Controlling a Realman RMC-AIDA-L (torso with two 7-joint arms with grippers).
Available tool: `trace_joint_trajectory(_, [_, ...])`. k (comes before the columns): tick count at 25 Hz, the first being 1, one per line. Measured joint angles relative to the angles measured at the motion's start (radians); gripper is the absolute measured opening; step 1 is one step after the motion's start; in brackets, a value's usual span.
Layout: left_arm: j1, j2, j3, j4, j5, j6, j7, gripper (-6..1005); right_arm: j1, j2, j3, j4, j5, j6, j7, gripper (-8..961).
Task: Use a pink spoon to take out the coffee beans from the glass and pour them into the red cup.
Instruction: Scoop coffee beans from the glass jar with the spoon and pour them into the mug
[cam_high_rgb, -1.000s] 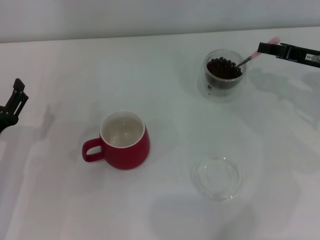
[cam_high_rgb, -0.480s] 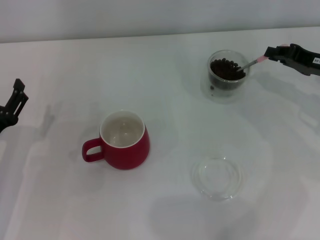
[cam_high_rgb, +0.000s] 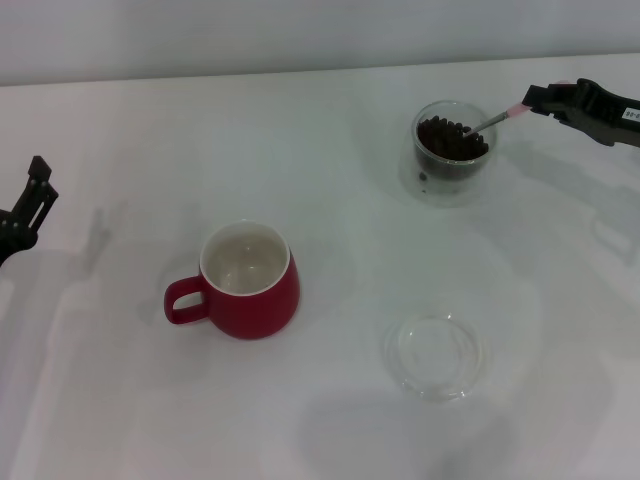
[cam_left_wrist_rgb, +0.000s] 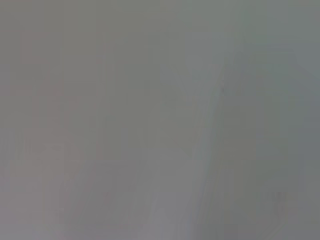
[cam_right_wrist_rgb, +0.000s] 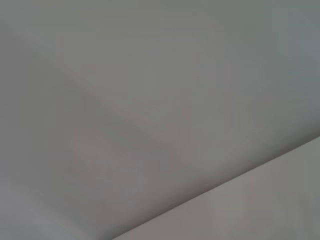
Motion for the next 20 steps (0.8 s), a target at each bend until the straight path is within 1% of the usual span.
trace_joint_trajectory(5, [0.000,0.000,-0.001,0.000,0.000,0.000,0.000,892,0.002,-0.005,0.007,0.004,0.001,0.006,0.028,156])
trace_joint_trajectory(12, [-0.006,0.000,-0.003,0.000,0.000,0.000,0.000,891,-0.001,-0.006,0.059,0.036,0.001,0.001,0.034,157])
trace_joint_trajectory(20, [-0.015,0.000,-0.004,-0.009,0.000,0.000,0.000,891,0.028,-0.033,0.077,0.106,0.024,-0.051,0.050,158])
